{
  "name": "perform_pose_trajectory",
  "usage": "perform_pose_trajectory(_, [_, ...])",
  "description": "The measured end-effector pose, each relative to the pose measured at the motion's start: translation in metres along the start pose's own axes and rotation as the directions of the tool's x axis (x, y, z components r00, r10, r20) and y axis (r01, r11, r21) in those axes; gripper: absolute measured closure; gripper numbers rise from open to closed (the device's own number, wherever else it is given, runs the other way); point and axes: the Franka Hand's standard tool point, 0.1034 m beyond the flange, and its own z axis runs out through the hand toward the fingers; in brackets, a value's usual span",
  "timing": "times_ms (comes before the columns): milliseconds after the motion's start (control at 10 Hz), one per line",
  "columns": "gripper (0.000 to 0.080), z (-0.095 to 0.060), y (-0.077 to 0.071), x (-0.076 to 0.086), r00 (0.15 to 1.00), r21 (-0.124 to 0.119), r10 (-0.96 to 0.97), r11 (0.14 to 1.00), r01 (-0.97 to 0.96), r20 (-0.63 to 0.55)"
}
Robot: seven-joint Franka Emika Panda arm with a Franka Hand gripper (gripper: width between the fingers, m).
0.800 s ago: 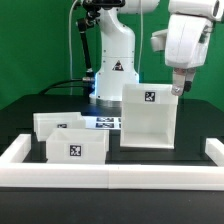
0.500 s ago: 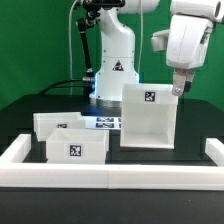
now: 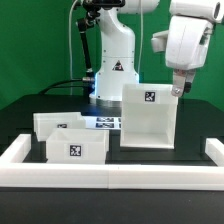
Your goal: Assemble drawer
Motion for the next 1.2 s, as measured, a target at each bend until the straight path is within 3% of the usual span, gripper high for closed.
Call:
perform_pose_trajectory(200, [0.0150,-0.004,-0.004,-0.004,0.976,0.025,0.218,0.976,-0.218,0.015])
perform_pose_trajectory(600, [0.0150,-0.004,-0.005,-0.003,0.912,0.027,0.411,0.911,-0.411,0.017])
perform_pose_trajectory(800, [0.0150,-0.004,-0.007,-0.002,0.828,0.037,0.560,0.827,-0.560,0.019])
perform_pose_trajectory(900, [0.0150,-0.004,-0.011,-0.005,0.724,0.061,0.689,0.722,-0.689,0.024])
perform_pose_trajectory(1000, [0.0150,-0.006,-0.020,-0.009,0.641,0.074,0.767,0.638,-0.767,0.034])
perform_pose_trajectory(1200, [0.0150,-0.009,-0.037,-0.018,0.555,0.085,0.830,0.550,-0.831,0.055])
